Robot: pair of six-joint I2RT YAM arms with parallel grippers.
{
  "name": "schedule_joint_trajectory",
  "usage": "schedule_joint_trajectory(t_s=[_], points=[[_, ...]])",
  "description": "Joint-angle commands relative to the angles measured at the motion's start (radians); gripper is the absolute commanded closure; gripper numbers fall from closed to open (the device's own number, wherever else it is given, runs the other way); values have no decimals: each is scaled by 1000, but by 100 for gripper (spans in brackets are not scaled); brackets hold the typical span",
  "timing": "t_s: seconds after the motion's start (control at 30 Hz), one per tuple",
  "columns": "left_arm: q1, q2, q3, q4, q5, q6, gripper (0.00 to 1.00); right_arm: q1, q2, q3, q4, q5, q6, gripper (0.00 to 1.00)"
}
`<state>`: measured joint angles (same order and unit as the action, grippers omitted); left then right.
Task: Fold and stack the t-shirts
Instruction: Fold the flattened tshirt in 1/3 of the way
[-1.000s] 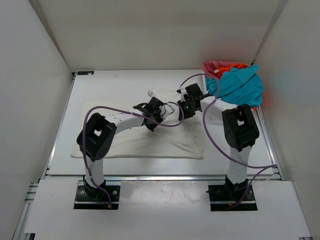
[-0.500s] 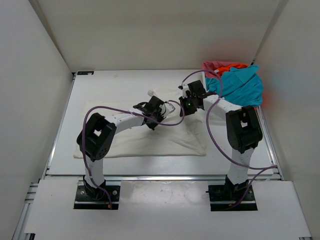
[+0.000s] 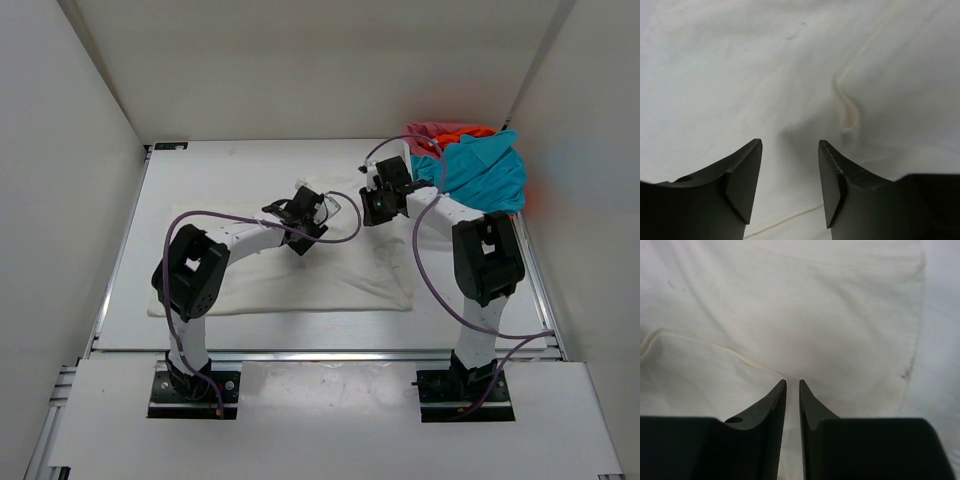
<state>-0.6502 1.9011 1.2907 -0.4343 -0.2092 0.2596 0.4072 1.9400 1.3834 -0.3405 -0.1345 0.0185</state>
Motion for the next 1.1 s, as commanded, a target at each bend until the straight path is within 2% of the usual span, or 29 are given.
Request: schedule_joint_trajectory(t_s=[0.0, 0.17, 0.27, 0.4, 0.47, 0.57, 0.63, 0.73, 0.93, 1.07], points=[[41, -48, 44, -10, -111, -16, 37, -24, -27, 65, 21, 67, -38, 78], [87, -126, 49, -87, -96, -8, 34, -27, -163, 2, -70, 35, -109, 73], [125, -215, -23, -128, -64, -17, 32, -30, -245, -88, -176, 7, -138, 69], [191, -356, -188, -176, -15, -17, 27, -56, -392, -268, -271, -65, -120, 54], [237, -407, -285, -201, -4, -19, 24, -57, -433, -334, -334, -82, -117, 43], [366, -476, -367, -222, 14, -40, 23, -59, -493, -412, -383, -94, -103, 36], [504, -508, -396, -242, 33, -52, 21, -61, -521, -470, -391, -114, -75, 35], [627, -560, -436, -253, 25, -48, 21, -99, -539, -539, -396, -158, -28, 33], [802, -622, -527, -261, -39, -39, 19, -39, -566, -652, -355, -151, 30, 30], [902, -626, -557, -241, -58, -23, 18, -125, -546, -682, -307, -157, 101, 31]])
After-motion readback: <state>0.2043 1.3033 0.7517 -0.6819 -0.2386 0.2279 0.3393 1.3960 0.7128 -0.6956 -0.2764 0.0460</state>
